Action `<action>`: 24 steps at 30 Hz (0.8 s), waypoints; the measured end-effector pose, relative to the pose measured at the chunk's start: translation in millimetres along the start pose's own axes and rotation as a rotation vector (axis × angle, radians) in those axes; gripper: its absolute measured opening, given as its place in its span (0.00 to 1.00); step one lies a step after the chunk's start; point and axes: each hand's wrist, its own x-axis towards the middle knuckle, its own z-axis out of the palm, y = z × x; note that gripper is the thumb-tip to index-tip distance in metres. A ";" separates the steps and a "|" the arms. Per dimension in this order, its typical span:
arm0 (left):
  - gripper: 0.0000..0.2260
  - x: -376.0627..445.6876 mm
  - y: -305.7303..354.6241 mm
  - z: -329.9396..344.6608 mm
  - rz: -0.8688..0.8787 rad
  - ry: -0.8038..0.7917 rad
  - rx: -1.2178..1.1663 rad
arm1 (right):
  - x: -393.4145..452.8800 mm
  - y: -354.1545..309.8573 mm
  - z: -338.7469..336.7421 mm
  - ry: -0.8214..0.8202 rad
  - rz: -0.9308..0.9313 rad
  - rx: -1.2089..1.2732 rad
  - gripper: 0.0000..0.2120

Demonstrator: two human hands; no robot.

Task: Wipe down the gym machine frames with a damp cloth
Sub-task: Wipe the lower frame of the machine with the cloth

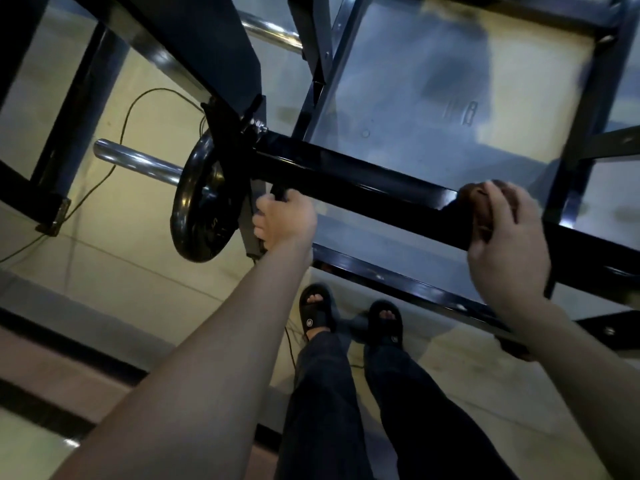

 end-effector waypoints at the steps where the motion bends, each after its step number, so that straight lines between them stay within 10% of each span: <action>1: 0.15 -6.7 -5.2 4.1 -0.002 -0.050 -0.058 | -3.6 1.8 -1.6 0.032 0.058 0.009 0.30; 5: 0.06 -32.2 -10.0 19.6 -0.059 -0.245 -0.297 | 8.5 -49.8 23.3 0.109 0.246 0.064 0.30; 13: 0.10 -56.8 -9.2 48.8 -0.239 -0.525 -0.452 | 21.0 -72.4 37.9 -0.111 -0.207 0.076 0.33; 24: 0.13 -126.4 -4.7 78.8 -0.236 -0.649 -0.242 | -20.3 80.7 -58.6 0.047 0.436 0.294 0.18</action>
